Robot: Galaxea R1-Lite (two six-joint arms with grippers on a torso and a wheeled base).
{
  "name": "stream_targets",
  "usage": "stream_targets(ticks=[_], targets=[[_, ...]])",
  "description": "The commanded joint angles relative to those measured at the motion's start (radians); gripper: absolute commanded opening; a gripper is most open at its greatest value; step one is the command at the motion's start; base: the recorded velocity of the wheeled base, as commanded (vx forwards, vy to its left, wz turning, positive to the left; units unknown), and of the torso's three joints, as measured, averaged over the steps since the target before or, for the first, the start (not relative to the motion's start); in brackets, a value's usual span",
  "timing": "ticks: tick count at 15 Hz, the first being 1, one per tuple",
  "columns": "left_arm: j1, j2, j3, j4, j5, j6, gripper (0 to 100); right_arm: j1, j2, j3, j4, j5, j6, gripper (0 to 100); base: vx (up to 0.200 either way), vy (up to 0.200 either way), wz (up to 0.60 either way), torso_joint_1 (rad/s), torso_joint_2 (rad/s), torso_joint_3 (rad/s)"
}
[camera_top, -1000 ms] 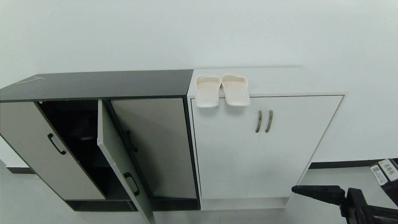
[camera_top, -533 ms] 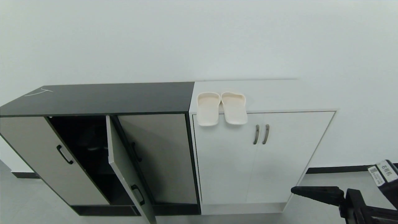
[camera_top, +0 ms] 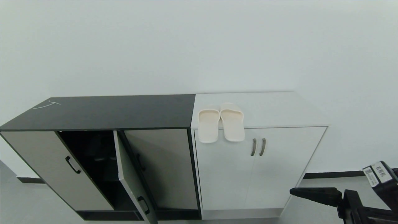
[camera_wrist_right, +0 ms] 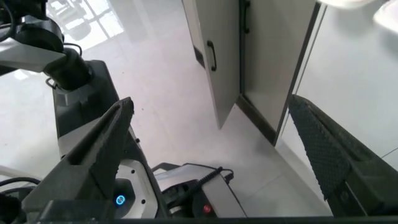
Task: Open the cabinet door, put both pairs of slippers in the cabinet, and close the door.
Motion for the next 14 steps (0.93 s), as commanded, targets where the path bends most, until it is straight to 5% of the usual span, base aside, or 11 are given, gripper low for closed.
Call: stream_targets(ticks=[1, 4, 8, 14], targets=[[0.001, 0.001, 0.0, 0.0, 0.0, 0.0, 0, 0.0, 0.003, -0.002, -0.002, -0.002, 0.001, 100, 0.0, 0.0, 0.0, 0.183, -0.4, -0.203], [0.001, 0.001, 0.0, 0.0, 0.0, 0.0, 0, 0.002, 0.021, -0.006, -0.002, -0.032, 0.004, 100, 0.067, 0.067, 0.0, 0.043, -0.07, -0.04], [0.001, 0.001, 0.0, 0.0, 0.0, 0.003, 0, 0.029, 0.148, -0.072, -0.06, -0.437, 0.168, 100, 0.1, 0.1, 0.0, 0.004, 0.0, -0.002], [0.001, 0.001, 0.0, 0.0, 0.0, 0.004, 0, 0.0, 0.418, -0.347, -0.105, -0.769, 0.195, 100, 0.0, 0.0, 0.0, 0.0, 0.0, 0.0]])
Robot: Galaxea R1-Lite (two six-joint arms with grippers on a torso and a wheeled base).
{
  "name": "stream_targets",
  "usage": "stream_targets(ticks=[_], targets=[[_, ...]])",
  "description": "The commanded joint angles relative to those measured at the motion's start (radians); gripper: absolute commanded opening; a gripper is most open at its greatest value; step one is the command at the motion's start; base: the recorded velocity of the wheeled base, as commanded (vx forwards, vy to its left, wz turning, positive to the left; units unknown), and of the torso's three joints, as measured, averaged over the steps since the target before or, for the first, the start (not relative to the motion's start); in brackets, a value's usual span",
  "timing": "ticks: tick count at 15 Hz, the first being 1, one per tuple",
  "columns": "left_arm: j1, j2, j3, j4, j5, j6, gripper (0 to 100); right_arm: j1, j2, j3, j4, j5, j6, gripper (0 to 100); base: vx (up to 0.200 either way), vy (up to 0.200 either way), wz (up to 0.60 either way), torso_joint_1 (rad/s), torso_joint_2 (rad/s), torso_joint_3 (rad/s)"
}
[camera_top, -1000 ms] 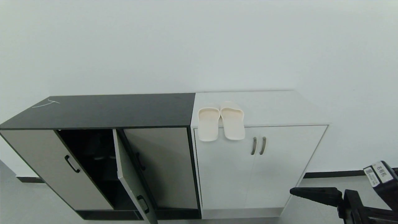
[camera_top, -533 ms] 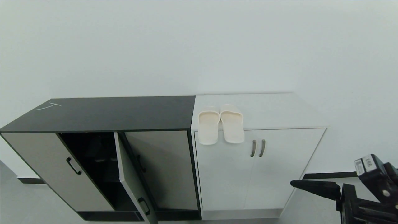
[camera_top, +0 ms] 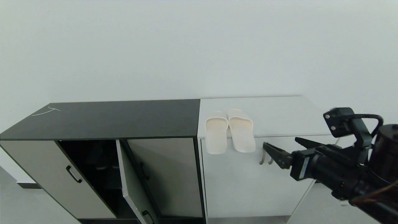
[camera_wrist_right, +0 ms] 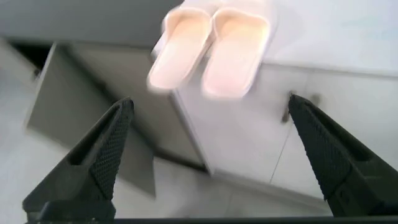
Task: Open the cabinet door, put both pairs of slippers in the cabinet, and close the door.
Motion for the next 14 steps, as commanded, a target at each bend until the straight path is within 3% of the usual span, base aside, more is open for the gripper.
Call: stream_targets(ticks=[1, 6, 14], targets=[[-0.001, 0.001, 0.0, 0.0, 0.001, -0.001, 0, 0.004, 0.18, -0.13, -0.002, -0.076, 0.001, 100, 0.0, 0.0, 0.0, 0.0, 0.0, 0.0], [-0.001, 0.001, 0.0, 0.0, 0.001, -0.002, 0, 0.038, 0.54, -0.454, 0.001, -0.204, -0.001, 100, 0.0, 0.0, 0.0, 0.0, 0.0, 0.0], [-0.001, 0.001, 0.0, 0.0, -0.001, -0.001, 0, -0.005, 0.721, -0.718, 0.073, -0.205, -0.01, 100, 0.0, 0.0, 0.0, 0.0, 0.0, 0.0]])
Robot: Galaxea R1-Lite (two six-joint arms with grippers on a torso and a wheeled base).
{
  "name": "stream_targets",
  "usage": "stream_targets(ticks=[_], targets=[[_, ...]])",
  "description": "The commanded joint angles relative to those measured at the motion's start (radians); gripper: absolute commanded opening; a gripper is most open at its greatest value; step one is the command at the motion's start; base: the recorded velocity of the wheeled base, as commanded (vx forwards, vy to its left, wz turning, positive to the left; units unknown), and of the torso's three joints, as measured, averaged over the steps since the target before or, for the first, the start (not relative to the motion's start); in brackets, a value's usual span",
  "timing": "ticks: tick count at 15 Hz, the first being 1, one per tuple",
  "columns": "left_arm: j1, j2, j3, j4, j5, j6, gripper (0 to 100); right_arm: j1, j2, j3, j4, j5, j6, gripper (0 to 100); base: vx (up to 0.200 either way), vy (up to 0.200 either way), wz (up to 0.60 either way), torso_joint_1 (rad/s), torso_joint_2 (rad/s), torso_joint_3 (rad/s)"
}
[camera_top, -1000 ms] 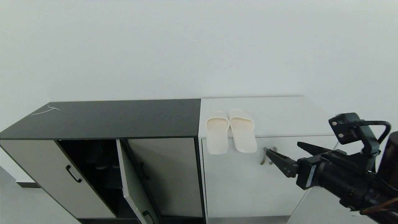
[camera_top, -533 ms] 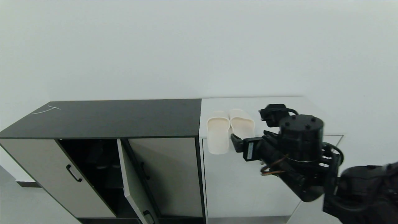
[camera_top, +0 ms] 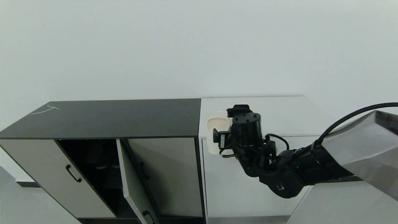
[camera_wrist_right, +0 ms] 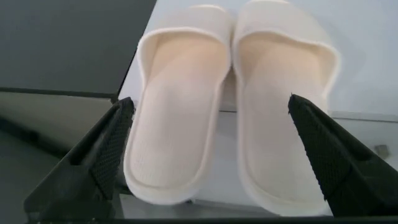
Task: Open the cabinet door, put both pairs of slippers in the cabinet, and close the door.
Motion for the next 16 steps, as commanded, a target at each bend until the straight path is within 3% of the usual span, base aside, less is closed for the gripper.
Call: stream_targets(ticks=[1, 16], targets=[[0.001, 0.001, 0.0, 0.0, 0.0, 0.0, 0, -0.027, 0.074, -0.074, 0.026, 0.0, -0.002, 100, 0.0, 0.0, 0.0, 0.0, 0.0, 0.0], [0.001, 0.001, 0.0, 0.0, 0.0, -0.002, 0, -0.151, 0.339, -0.541, 0.217, 0.0, -0.051, 100, 0.0, 0.0, 0.0, 0.0, 0.0, 0.0]])
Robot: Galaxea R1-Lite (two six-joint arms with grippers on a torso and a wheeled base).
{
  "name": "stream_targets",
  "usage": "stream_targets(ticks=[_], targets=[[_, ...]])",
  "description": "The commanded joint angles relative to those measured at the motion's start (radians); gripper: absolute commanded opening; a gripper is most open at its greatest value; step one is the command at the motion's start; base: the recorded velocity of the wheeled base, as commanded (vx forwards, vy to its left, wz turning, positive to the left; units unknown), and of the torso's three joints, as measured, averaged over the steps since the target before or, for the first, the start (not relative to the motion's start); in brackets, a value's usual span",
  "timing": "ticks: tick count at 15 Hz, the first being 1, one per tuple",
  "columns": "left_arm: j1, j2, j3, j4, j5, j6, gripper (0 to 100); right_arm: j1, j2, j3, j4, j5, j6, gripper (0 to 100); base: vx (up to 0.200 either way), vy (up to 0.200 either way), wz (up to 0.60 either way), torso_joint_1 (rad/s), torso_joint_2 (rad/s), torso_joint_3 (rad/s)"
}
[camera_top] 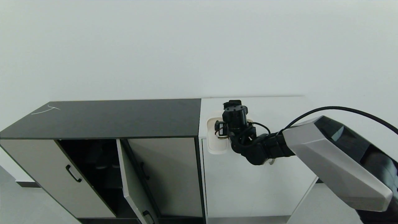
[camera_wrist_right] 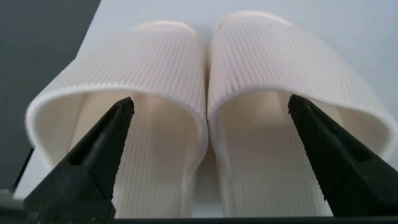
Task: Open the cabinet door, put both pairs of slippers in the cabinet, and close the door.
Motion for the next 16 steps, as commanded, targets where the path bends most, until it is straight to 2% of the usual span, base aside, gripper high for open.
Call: stream_targets(ticks=[1, 3, 4, 8, 10, 12, 13, 14, 16], targets=[[0.0, 0.001, 0.0, 0.0, 0.0, -0.001, 0, -0.014, 0.046, -0.061, 0.018, 0.0, -0.001, 100, 0.0, 0.0, 0.0, 0.0, 0.0, 0.0], [0.0, 0.001, 0.0, 0.0, 0.0, -0.001, 0, -0.017, 0.069, -0.104, 0.033, 0.0, -0.003, 100, 0.0, 0.0, 0.0, 0.0, 0.0, 0.0], [0.0, 0.001, 0.0, 0.0, 0.0, -0.001, 0, -0.019, 0.076, -0.119, 0.045, 0.0, -0.003, 0, 0.0, 0.0, 0.0, 0.0, 0.0, 0.0], [0.0, 0.001, 0.0, 0.0, 0.0, -0.001, 0, -0.033, 0.087, -0.173, 0.075, 0.0, -0.003, 0, 0.0, 0.0, 0.0, 0.0, 0.0, 0.0], [0.0, 0.001, 0.0, 0.0, 0.0, -0.001, 0, -0.022, 0.024, -0.124, 0.075, 0.012, 0.0, 0, 0.0, 0.0, 0.0, 0.0, 0.0, 0.0], [0.0, 0.001, 0.0, 0.0, 0.0, -0.001, 0, 0.018, -0.085, 0.014, 0.064, 0.121, 0.01, 0, 0.0, 0.0, 0.0, 0.0, 0.0, 0.0], [0.0, 0.001, 0.0, 0.0, 0.0, -0.001, 0, 0.07, -0.254, 0.243, -0.007, 0.276, 0.019, 0, 0.0, 0.0, 0.0, 0.0, 0.0, 0.0], [0.0, 0.001, 0.0, 0.0, 0.0, -0.002, 0, 0.095, -0.364, 0.398, -0.05, 0.368, 0.017, 0, 0.0, 0.0, 0.0, 0.0, 0.0, 0.0], [0.0, 0.001, 0.0, 0.0, 0.0, -0.002, 0, 0.125, -0.534, 0.632, -0.068, 0.471, 0.019, 0, -0.2, 0.0, 0.0, 0.0, 0.0, 0.007]])
